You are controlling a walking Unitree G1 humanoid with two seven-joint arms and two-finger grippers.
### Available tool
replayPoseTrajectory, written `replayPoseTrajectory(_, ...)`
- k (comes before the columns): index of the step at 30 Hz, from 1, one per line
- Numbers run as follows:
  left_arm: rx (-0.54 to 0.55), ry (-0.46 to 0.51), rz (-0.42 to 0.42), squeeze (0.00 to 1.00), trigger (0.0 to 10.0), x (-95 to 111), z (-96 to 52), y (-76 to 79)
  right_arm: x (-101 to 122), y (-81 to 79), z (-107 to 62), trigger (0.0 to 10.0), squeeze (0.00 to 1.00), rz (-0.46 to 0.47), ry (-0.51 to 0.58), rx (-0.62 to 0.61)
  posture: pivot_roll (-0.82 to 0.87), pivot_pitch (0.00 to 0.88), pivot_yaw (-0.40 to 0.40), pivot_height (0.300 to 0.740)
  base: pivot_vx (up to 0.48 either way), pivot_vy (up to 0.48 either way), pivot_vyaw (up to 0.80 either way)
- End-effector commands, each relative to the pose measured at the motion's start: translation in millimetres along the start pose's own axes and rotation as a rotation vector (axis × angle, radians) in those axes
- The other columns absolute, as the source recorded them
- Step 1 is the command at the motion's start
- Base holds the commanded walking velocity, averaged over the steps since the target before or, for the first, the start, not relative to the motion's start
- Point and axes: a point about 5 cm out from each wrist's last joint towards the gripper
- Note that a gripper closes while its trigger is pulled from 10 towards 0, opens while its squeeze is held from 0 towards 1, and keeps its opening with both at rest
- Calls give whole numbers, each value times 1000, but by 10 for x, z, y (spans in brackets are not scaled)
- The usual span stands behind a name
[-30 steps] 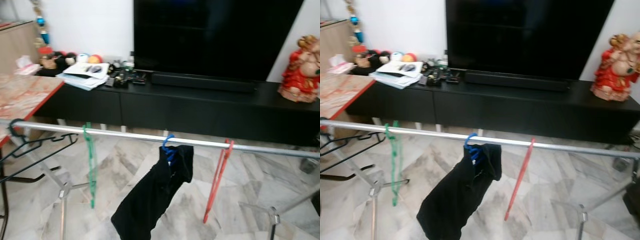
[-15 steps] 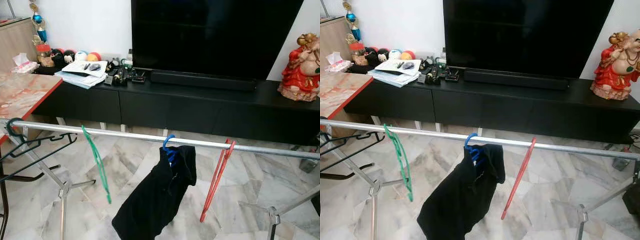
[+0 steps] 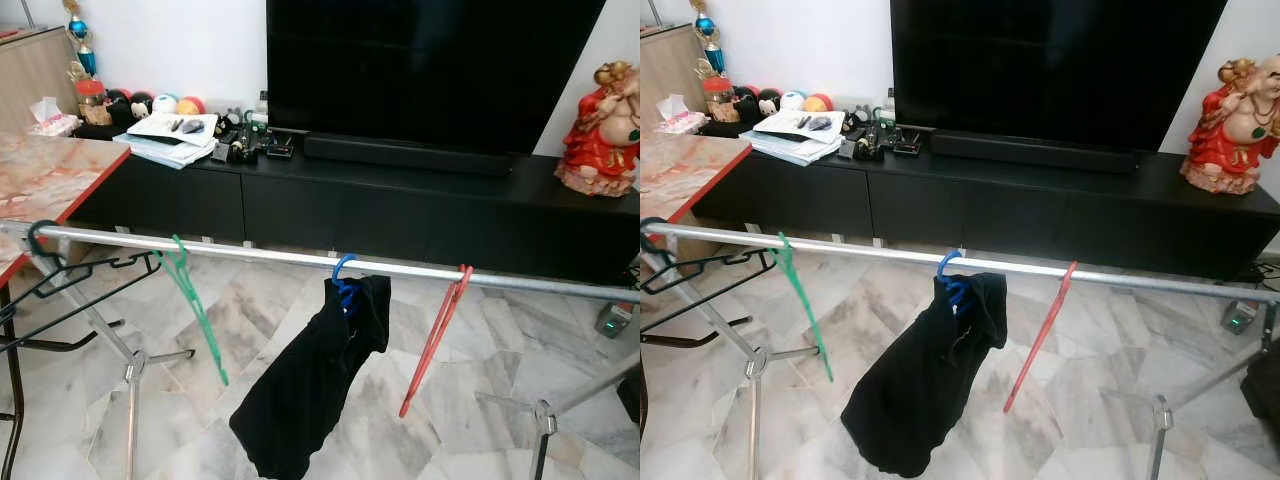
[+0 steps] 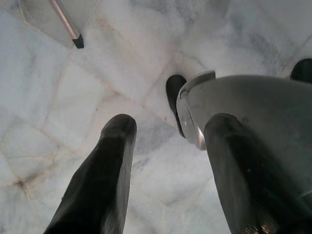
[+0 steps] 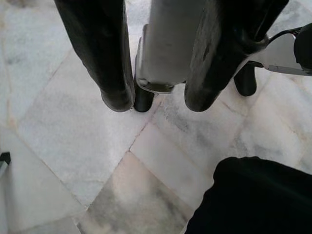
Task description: Hang hanger
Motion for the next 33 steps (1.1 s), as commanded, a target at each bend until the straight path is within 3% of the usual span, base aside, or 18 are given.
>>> replayPoseTrajectory(1, 1, -14, 4, 0, 10000, -28, -2, 6, -9, 19, -4, 10000, 0, 14, -3, -11, 131, 0, -53, 740, -300, 0, 0)
replayPoseTrajectory(17, 5, -13, -20, 0, 10000, -31, -1, 24, -6, 32, -4, 10000, 0, 13, -7, -16, 132, 0, -59, 740, -74, 0, 0)
replayPoseTrajectory(33, -7, -16, 36, 0, 10000, -31, 0, 32, -10, 24, -3, 10000, 0, 13, -14, -9, 131, 0, -55, 740, 0, -24, -684)
Point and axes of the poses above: a point about 5 cm out from each wrist's last joint towards the gripper, its own z axis pointing out of the wrist towards the gripper, its own x axis along the axis of the wrist's last joint, y = z × x, and after that the axes turned 7 degrees about -z, right-handed
